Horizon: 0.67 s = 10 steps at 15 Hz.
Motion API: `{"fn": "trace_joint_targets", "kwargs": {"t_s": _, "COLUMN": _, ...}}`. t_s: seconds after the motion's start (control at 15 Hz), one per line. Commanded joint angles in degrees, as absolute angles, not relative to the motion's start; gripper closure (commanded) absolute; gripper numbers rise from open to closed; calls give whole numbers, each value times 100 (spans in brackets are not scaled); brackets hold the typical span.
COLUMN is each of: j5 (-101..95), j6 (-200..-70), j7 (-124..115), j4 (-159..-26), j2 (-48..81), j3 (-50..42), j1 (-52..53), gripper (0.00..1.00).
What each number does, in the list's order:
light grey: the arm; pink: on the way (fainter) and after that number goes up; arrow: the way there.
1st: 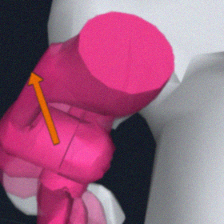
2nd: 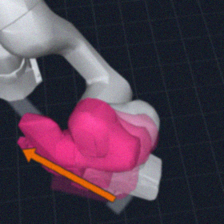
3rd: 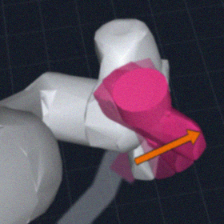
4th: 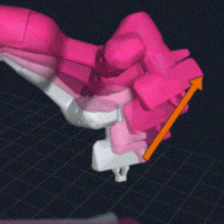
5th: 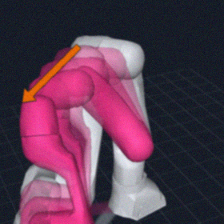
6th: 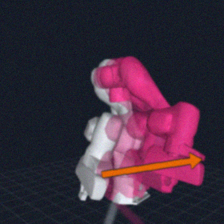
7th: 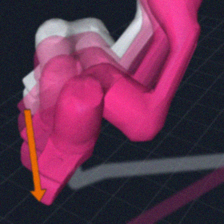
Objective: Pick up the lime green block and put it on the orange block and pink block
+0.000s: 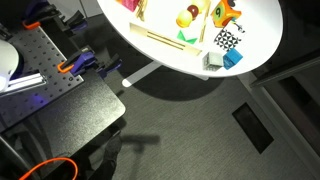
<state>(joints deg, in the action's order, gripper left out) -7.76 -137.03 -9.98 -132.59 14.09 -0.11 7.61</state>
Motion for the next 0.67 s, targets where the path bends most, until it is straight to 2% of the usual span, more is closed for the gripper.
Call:
{"fn": "trace_joint_targets", "kwargs": {"t_s": 0.0, "j5": -1006, "j6": -13819, "j7": -1009, "j4": -13621, "j2": 1084, "j3": 23, "j1": 721, "gripper": 69}}
{"fn": "trace_joint_targets", "kwargs": {"t_s": 0.6, "j5": -1241, "j6": -14588, "j7": -968, "j4": -13984, "j2": 1113, "j3": 1, "j1": 701, "gripper": 69}}
